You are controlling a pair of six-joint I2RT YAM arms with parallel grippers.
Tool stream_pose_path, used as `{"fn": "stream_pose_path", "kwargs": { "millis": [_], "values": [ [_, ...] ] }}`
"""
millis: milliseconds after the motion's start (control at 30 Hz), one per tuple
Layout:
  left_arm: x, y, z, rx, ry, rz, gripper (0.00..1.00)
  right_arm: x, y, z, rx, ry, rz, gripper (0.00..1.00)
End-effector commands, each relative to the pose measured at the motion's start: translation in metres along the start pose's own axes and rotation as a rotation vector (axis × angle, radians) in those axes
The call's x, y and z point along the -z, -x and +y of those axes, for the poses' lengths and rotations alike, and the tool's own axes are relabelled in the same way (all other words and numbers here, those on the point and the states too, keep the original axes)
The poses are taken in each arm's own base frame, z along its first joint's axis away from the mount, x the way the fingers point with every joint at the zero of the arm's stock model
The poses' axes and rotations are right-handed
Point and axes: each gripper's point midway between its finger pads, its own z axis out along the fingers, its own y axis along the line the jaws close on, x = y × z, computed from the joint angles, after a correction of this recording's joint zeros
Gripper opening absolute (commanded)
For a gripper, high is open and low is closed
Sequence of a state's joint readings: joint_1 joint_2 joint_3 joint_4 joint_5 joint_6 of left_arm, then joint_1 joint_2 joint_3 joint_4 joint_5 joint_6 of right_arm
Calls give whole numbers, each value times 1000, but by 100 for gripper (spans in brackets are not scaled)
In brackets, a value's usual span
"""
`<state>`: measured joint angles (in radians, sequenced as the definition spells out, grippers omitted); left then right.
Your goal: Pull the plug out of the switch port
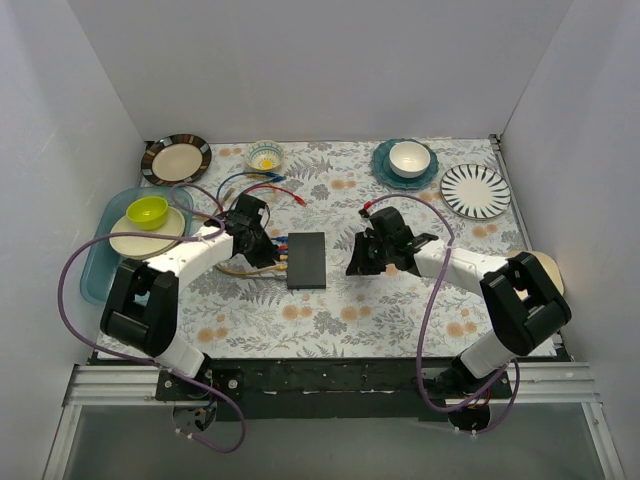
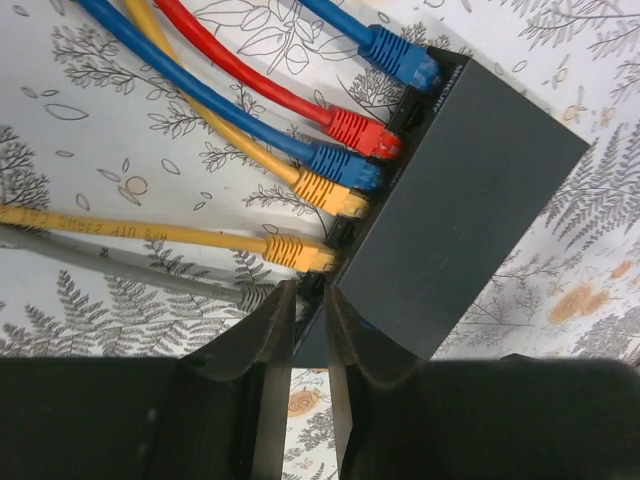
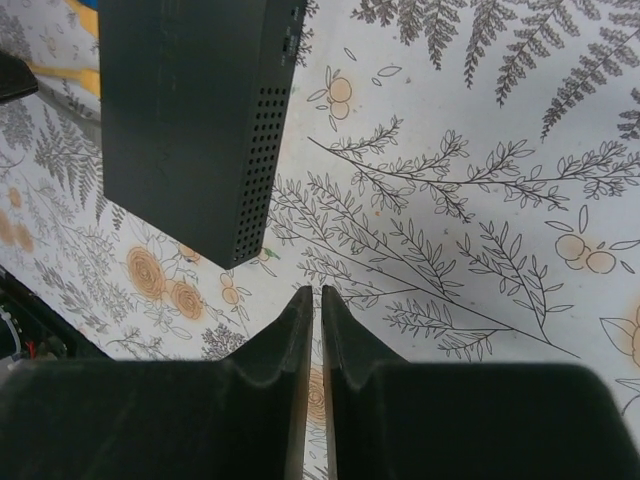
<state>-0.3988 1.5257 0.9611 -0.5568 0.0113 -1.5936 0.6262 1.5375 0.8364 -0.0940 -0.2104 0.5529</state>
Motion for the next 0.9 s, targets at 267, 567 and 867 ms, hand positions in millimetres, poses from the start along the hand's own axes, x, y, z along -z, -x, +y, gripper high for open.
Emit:
{"fn": "stream_pose_path", "kwargs": {
  "millis": [267,567,867],
  "values": [
    [-33,-67,-19,-151,-49,205,9,0,2,3,3,13,-13,14],
    [-38,-119,-59,-251,-121,310,8,23,-2,-8,35,-43,-59,14],
    [-12,-82,-124,-303,-228,181,14,79,10,3,106,-35,-203,15]
  ]
}}
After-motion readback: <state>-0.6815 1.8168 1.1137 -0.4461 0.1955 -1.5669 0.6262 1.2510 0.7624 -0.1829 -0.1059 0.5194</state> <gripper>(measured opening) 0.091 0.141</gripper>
